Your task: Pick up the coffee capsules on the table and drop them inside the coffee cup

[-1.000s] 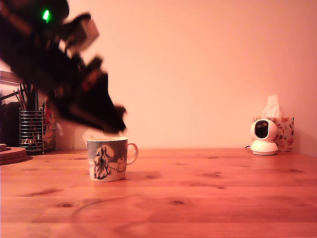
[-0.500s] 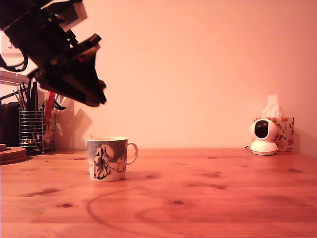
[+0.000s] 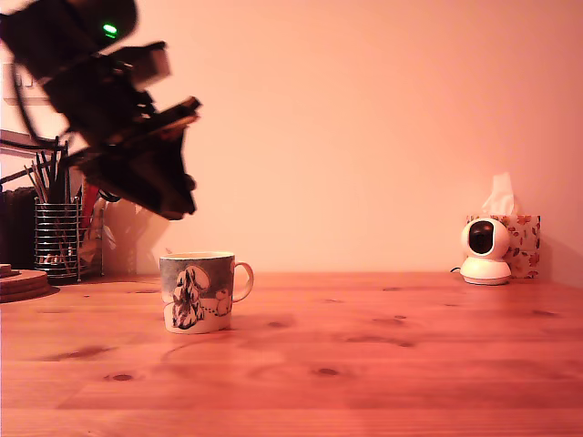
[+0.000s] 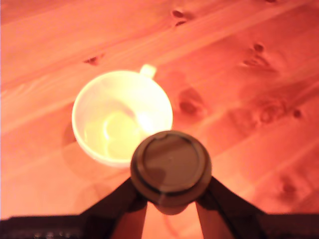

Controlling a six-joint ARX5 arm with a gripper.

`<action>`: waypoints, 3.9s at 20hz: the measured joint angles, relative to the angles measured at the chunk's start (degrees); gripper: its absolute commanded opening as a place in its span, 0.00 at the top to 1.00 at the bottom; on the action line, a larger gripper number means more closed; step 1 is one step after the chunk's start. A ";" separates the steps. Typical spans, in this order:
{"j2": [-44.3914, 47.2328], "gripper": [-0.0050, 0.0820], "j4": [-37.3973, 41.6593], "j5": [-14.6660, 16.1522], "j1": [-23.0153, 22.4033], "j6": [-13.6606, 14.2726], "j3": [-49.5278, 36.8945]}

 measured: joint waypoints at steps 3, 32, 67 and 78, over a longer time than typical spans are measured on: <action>0.98 0.85 -2.05 -0.42 0.00 0.00 2.91; 14.43 0.81 -12.07 -0.83 2.58 -1.07 16.79; 13.03 0.97 -13.31 4.61 2.56 3.08 17.38; -8.24 0.97 -4.72 8.07 2.56 2.10 3.45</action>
